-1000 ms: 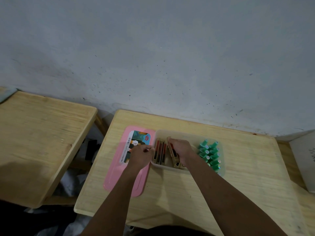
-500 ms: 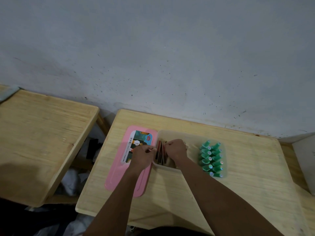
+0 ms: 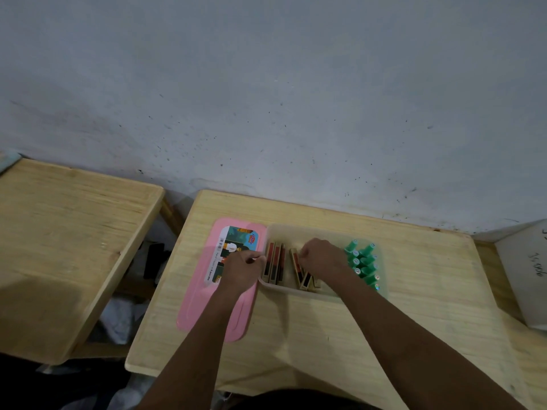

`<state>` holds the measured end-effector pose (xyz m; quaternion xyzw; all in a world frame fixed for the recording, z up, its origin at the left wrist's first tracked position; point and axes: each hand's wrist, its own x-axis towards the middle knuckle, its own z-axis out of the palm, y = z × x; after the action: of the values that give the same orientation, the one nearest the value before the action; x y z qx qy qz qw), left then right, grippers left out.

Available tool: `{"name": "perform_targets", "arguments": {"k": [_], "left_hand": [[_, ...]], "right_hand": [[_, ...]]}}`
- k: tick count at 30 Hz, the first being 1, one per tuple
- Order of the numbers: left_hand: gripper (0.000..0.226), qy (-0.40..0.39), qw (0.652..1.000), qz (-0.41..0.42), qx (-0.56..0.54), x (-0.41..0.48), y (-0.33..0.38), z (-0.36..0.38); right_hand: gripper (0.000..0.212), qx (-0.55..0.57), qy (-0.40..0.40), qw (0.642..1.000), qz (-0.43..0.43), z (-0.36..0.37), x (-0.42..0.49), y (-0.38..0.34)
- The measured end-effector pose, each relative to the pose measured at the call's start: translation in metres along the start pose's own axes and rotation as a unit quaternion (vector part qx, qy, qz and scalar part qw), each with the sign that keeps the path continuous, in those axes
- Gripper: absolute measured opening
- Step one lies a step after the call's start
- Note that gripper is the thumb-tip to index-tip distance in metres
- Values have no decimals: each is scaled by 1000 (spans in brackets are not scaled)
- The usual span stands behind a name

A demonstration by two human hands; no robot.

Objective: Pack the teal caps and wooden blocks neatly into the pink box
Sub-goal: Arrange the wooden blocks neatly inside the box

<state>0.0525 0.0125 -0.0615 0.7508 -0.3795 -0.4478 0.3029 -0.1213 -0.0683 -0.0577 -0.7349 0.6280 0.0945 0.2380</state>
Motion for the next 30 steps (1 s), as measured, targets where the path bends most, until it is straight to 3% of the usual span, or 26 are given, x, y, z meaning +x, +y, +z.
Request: {"name": "perform_targets", "arguments": {"k": [4, 9, 17, 30], "left_hand": [[33, -2, 1000, 0, 5, 0, 1, 1], [33, -3, 1000, -6, 4, 0, 1, 1], [33, 0, 1000, -2, 10, 0, 0, 1], [34, 3, 1000, 5, 22, 2, -3, 2]], "right_hand": [[23, -93, 23, 994, -43, 13, -8, -11], [21, -105, 49, 993, -24, 23, -12, -20], [34, 84, 53, 993, 61, 23, -7, -16], [24, 231, 21, 971, 51, 29, -1, -30]]}}
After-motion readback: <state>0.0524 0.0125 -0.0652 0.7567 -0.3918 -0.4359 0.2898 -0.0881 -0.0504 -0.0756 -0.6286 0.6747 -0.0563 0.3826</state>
